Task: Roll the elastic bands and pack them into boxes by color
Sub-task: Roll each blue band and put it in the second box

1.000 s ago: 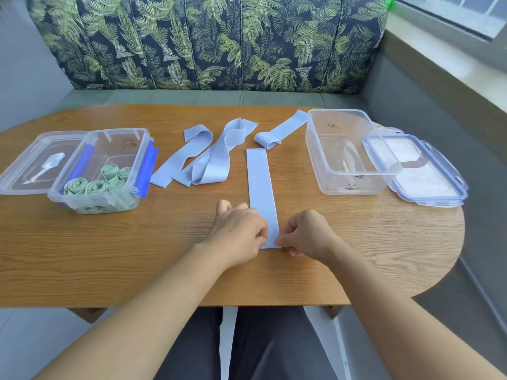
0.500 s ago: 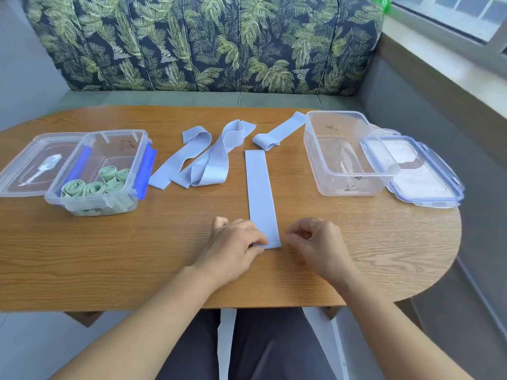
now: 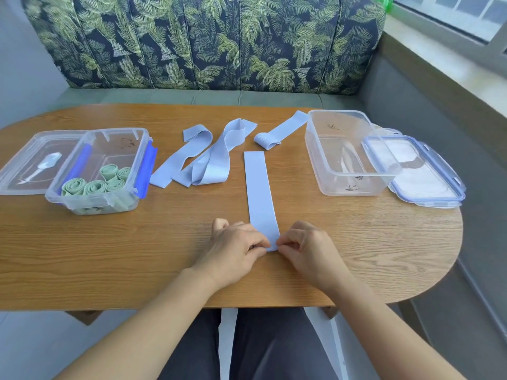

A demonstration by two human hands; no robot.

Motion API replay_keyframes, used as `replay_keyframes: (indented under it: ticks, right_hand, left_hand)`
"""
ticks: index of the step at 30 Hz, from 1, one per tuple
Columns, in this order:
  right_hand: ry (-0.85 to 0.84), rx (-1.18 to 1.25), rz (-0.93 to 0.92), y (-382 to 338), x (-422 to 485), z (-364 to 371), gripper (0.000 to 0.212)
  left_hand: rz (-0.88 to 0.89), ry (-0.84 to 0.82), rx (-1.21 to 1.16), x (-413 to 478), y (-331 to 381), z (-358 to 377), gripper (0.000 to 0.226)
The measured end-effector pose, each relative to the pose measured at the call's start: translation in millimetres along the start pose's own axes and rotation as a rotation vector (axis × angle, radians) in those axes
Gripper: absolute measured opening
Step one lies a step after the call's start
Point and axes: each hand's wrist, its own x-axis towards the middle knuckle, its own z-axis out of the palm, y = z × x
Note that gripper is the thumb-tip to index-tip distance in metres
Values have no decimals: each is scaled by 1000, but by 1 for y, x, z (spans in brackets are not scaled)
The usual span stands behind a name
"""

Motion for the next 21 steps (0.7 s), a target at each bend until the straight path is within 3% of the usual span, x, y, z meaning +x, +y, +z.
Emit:
replay_keyframes:
  ticks: [8,15,21]
  right_hand:
    - [-52,129,215,0,10,-1,7]
    - [-118,251,410,-5,22,-7,5]
    - [-58,280,431,-4,21,-5,10]
  left_hand:
    - [0,150,2,-3,-1,10,15]
    - [-85,55,32,5,5,-3,9]
    - [-111,-9,141,14,5,-7,17]
